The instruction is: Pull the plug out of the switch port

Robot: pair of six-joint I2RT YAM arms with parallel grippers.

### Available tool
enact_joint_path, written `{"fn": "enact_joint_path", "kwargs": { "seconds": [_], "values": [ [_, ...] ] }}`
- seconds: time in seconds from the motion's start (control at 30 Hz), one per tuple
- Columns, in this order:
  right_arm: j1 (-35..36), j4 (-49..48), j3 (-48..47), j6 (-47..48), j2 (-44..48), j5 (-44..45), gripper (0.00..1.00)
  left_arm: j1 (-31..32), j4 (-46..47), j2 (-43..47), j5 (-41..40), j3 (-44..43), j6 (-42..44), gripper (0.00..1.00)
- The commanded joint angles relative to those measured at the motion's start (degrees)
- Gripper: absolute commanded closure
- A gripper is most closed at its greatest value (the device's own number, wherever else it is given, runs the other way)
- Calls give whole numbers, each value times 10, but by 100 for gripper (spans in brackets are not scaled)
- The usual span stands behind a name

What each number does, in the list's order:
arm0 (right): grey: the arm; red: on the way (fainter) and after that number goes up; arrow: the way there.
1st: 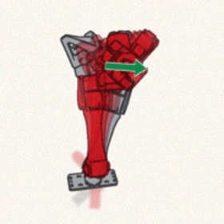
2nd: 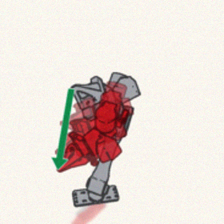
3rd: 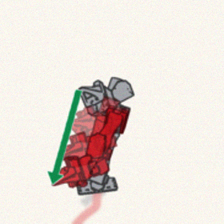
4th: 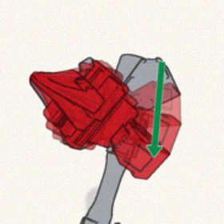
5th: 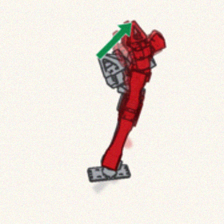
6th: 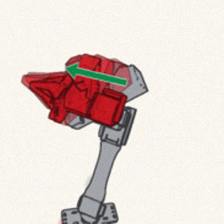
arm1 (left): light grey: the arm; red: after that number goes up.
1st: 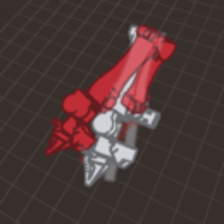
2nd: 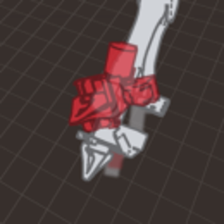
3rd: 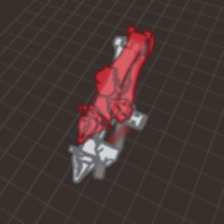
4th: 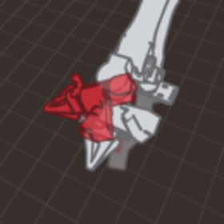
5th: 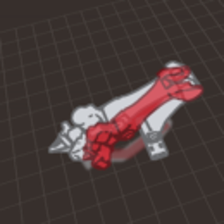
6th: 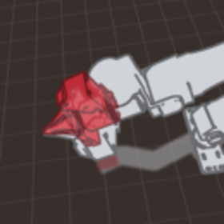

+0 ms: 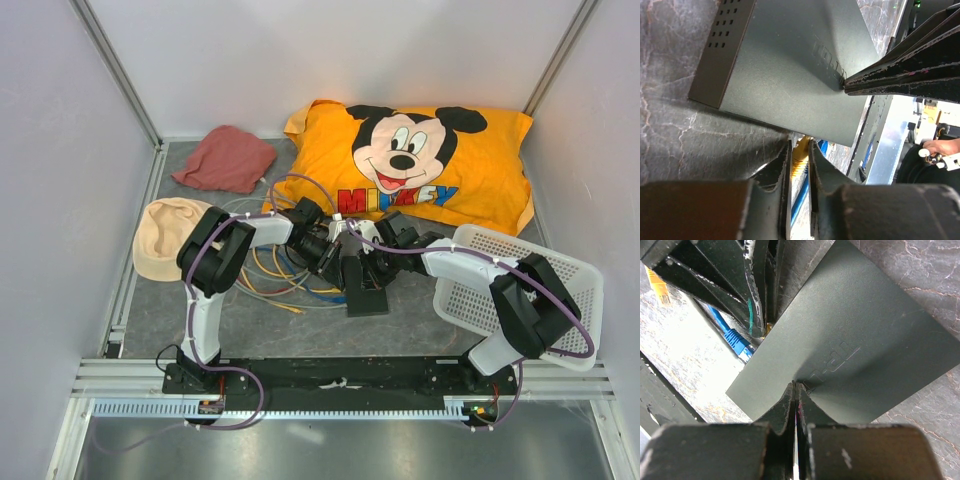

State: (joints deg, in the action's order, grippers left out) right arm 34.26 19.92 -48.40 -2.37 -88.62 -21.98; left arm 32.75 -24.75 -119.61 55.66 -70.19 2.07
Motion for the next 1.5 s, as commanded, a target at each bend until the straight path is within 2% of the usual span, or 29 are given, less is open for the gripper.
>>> {"fn": "enact_joint_path", "kwargs": {
  "seconds": [0.0, 0.1, 0.2, 0.33, 0.53, 0.67, 0.9, 1.03, 1.27, 1.47],
  "values": [
    [2, -16, 18, 2, -20, 40, 99, 11, -25, -39, -45, 8, 23, 93],
    [2, -16, 18, 2, -19, 40, 100, 10, -38, -45, -47, -3, 29, 98],
    [2, -16, 18, 2, -19, 40, 99, 9, -57, -51, -48, -17, 35, 98],
    [2, -16, 17, 3, -18, 39, 100, 10, -67, -46, -99, -26, 27, 98],
    [3, -16, 18, 4, -16, 38, 100, 9, -136, -52, -145, -68, 46, 98],
    [2, -16, 17, 5, -17, 34, 100, 9, -150, -58, -178, -64, 68, 98],
    [2, -16, 18, 7, -16, 32, 100, 3, -210, -68, -226, -76, 158, 98],
    [2, -16, 17, 7, -18, 31, 100, -8, -233, -54, -249, -73, 181, 98],
    [2, -16, 18, 7, -16, 30, 100, -33, -267, -19, -238, -77, 199, 98],
    [2, -20, 20, 6, -14, 32, 100, -87, -279, 20, -273, -107, 225, 98]
  ]
}}
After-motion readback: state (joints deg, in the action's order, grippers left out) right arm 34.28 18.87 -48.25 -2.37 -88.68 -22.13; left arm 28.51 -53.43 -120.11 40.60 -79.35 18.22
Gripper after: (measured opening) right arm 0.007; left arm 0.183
